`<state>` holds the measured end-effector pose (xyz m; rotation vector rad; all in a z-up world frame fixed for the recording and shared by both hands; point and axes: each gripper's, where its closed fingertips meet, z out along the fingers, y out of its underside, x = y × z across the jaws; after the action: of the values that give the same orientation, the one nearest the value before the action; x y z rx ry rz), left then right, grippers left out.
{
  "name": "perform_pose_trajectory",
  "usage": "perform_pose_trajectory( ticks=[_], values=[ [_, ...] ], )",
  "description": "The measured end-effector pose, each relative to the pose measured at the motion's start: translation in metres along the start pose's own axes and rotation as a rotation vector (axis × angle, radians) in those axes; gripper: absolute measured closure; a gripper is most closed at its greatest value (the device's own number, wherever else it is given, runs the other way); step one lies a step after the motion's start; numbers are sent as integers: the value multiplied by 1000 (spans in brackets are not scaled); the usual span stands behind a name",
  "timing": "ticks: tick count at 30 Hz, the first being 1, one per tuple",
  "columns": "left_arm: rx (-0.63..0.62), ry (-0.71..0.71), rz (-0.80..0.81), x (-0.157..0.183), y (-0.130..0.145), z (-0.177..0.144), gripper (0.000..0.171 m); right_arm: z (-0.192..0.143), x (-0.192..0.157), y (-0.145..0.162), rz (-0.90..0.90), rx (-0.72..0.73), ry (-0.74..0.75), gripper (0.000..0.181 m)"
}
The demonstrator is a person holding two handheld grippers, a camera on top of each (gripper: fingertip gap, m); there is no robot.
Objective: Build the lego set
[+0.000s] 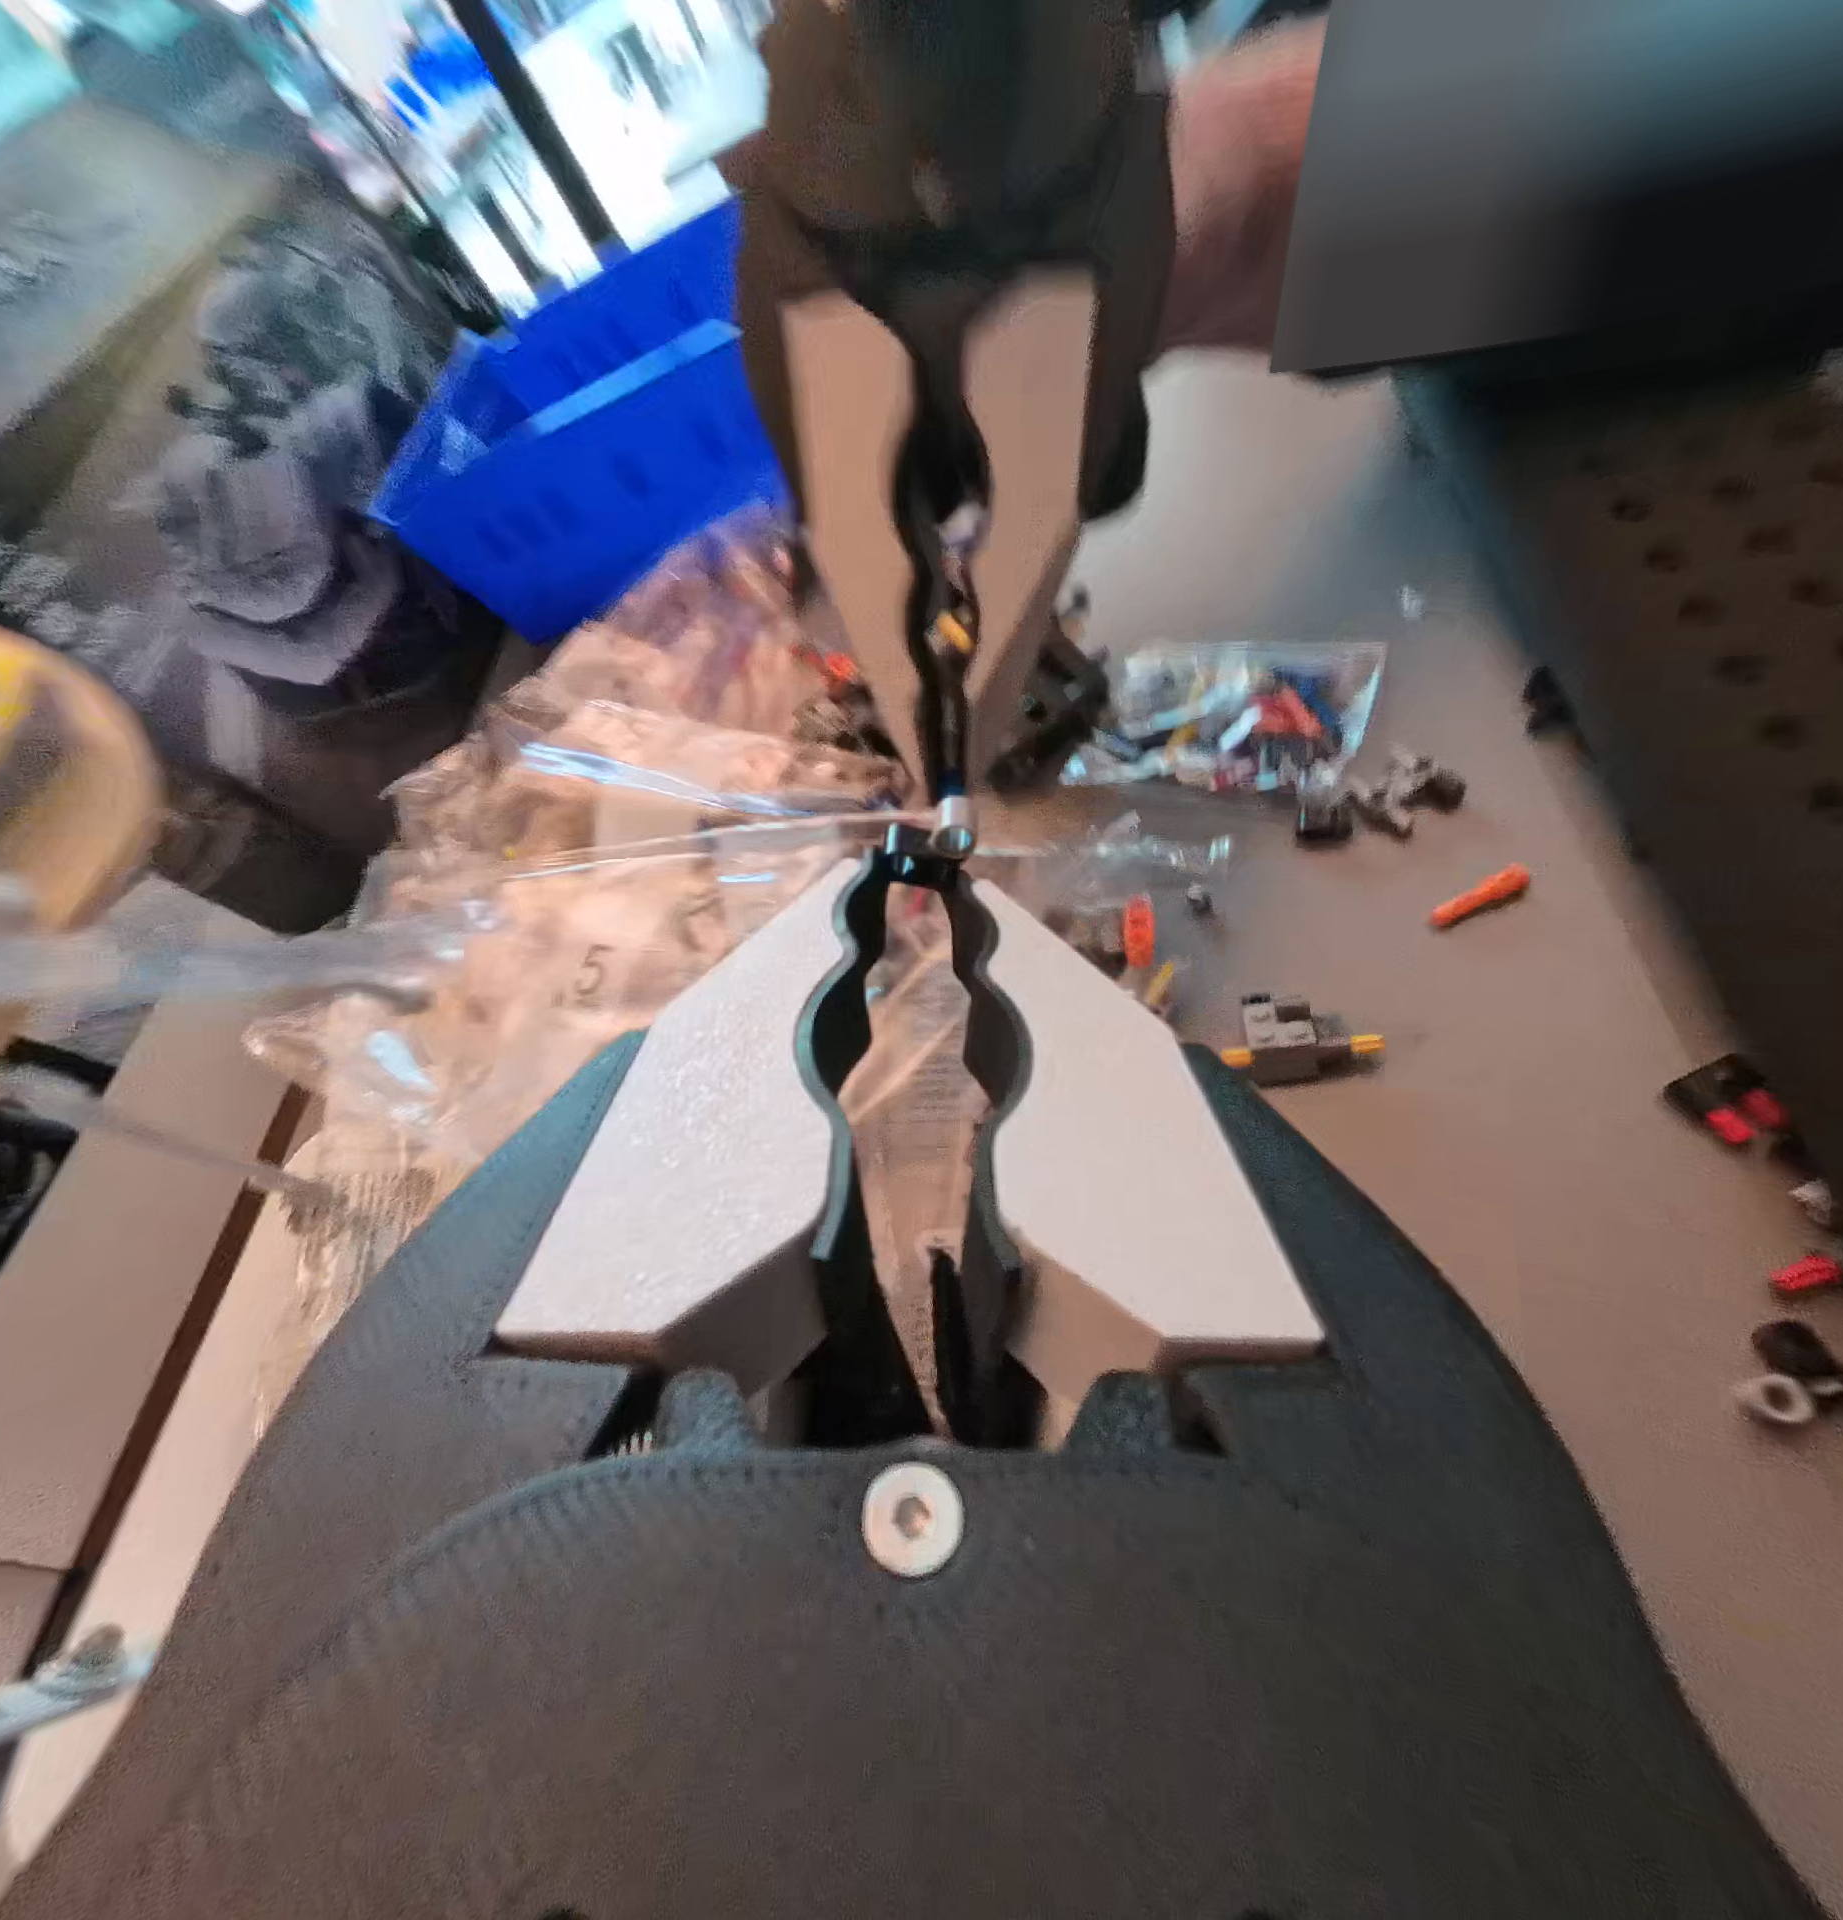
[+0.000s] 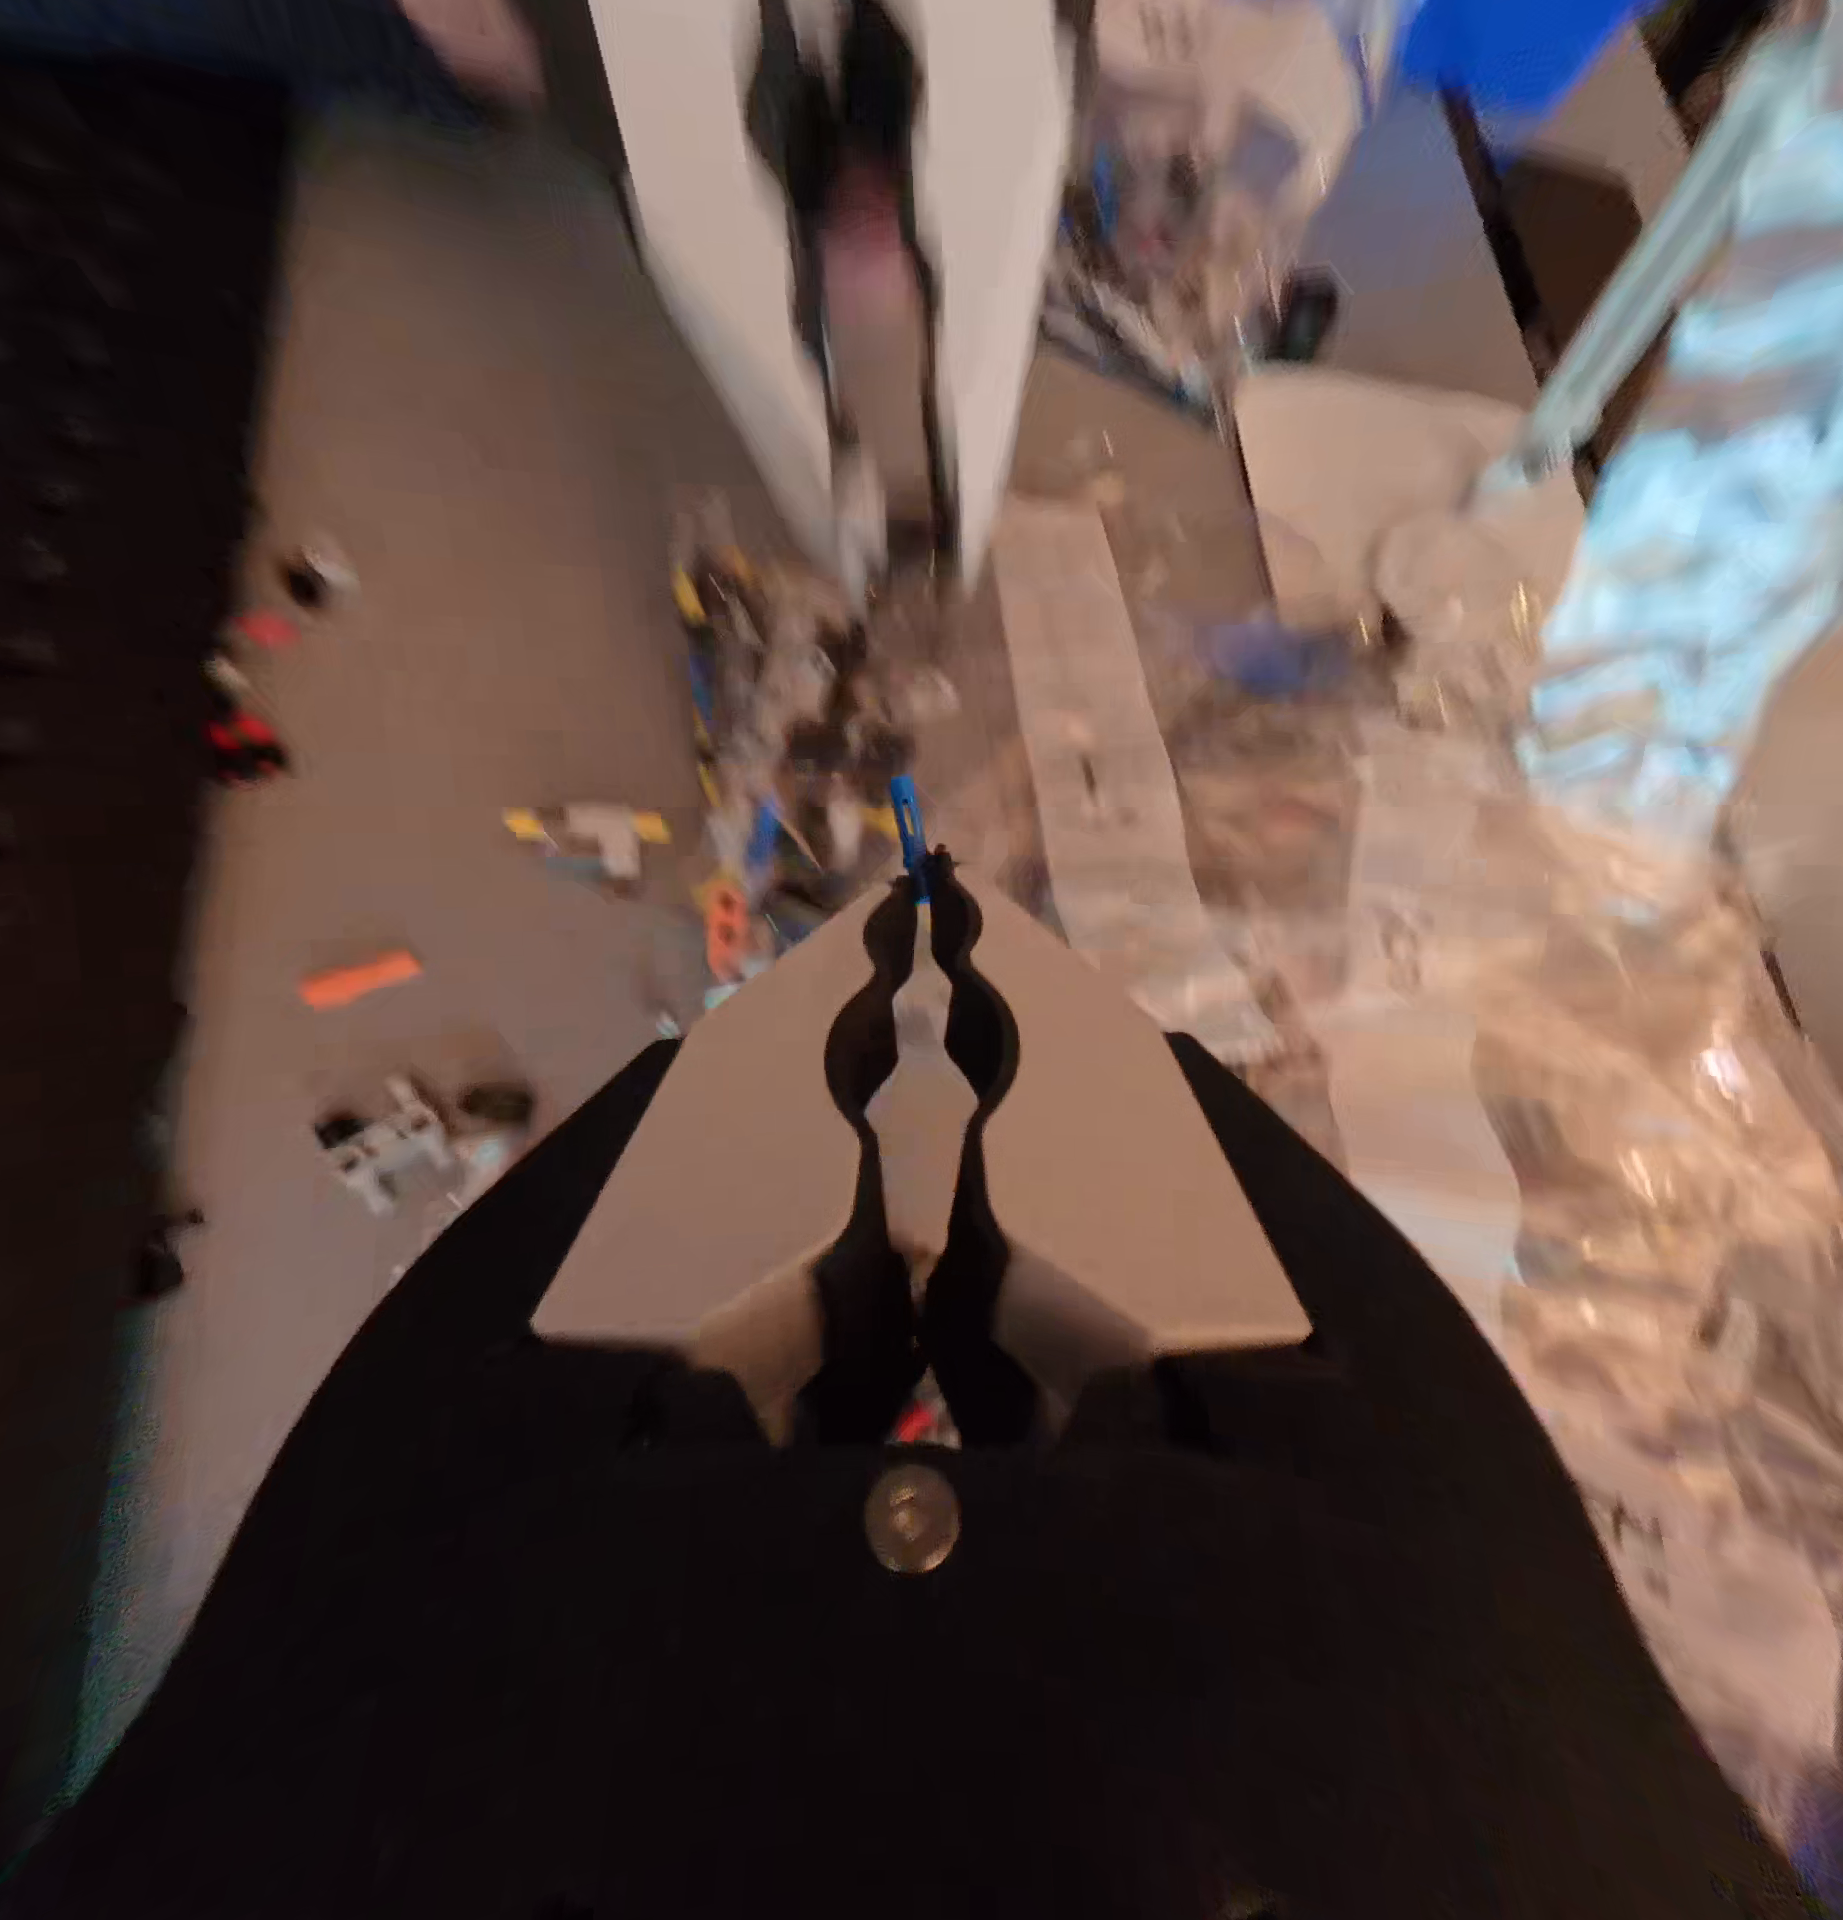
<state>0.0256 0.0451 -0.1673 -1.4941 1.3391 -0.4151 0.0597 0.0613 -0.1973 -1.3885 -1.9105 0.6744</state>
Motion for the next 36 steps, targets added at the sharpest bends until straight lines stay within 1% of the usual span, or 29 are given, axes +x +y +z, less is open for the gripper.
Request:
perform_pose_trajectory(
  ticks=[1,2,3,5,8,10,13,18,19,21,23,26,29,32,36],
  values=[
    [74,-11,-54,-11,-10,-17,161,-4,1,3,35,34,-18,181],
    [119,11,-79,-13,-17,-31,160,-8,-1,-1,58,77,-43,181],
    [121,9,-74,-15,-17,-38,160,-10,0,-3,48,74,-33,181],
    [48,16,-40,-10,-7,-32,159,-7,-6,-5,31,62,-54,181],
    [-52,124,-7,14,7,-14,159,5,-18,5,11,-2,-109,180],
    [-91,237,-36,33,13,-8,158,9,-34,7,15,-12,-204,180],
    [-188,335,-33,54,31,-1,158,17,-50,16,-7,-72,-282,180],
    [-287,414,-33,73,49,11,157,28,-67,26,-37,-157,-345,179],
    [-301,430,-41,76,52,12,154,29,-69,28,-39,-172,-352,179],
    [-333,428,-43,77,58,14,147,33,-70,29,-40,-187,-350,176],
    [-321,444,-64,79,56,14,143,35,-71,27,-34,-187,-356,171],
    [-335,437,-65,77,59,11,142,33,-71,21,-52,-165,-341,169],
    [-316,429,-78,73,55,7,142,30,-76,10,-73,-122,-351,170],
    [-327,445,-63,79,56,9,141,35,-82,11,-93,-152,-361,168],
    [-363,459,-39,85,62,15,140,47,-87,18,-94,-205,-373,159]
  ],
)
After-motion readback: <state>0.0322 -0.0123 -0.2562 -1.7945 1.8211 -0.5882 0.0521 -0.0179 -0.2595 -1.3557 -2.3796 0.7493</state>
